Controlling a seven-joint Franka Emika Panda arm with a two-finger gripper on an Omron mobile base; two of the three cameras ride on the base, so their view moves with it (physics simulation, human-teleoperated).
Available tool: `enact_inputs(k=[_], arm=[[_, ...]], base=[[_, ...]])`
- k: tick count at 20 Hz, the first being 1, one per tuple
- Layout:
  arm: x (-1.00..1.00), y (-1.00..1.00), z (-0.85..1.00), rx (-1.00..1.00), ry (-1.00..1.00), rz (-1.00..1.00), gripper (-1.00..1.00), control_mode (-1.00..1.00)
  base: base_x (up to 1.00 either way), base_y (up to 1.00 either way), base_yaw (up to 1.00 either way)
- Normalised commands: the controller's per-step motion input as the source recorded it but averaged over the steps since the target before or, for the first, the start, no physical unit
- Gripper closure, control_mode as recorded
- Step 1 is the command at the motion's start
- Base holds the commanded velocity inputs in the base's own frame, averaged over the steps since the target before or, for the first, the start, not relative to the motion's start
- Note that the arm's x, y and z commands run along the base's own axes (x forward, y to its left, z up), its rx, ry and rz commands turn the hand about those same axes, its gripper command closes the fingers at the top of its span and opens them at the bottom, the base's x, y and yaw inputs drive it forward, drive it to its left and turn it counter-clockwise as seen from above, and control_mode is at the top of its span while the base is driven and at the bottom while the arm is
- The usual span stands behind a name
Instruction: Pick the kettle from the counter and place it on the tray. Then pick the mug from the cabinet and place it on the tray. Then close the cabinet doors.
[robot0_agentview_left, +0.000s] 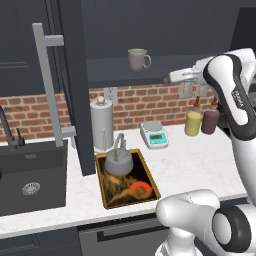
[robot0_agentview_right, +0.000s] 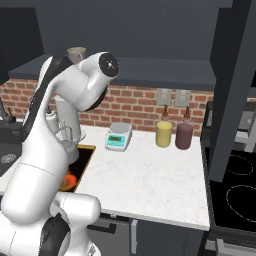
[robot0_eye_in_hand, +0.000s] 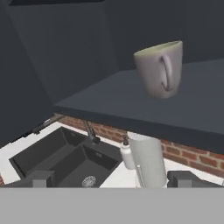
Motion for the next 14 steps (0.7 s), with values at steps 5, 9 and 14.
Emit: enact_inputs(k=[5, 9, 14], arm=[[0.39, 0.00, 0.00, 0.01, 0.03, 0.00, -1.00, -1.00], [0.24, 0.00, 0.00, 0.00, 0.00, 0.00, -1.00, -1.00], [0.18, 0.00, 0.00, 0.00, 0.00, 0.00, -1.00, -1.00]], base=[[0.00, 0.00, 0.00], [0.00, 0.00, 0.00], [0.00, 0.00, 0.00]])
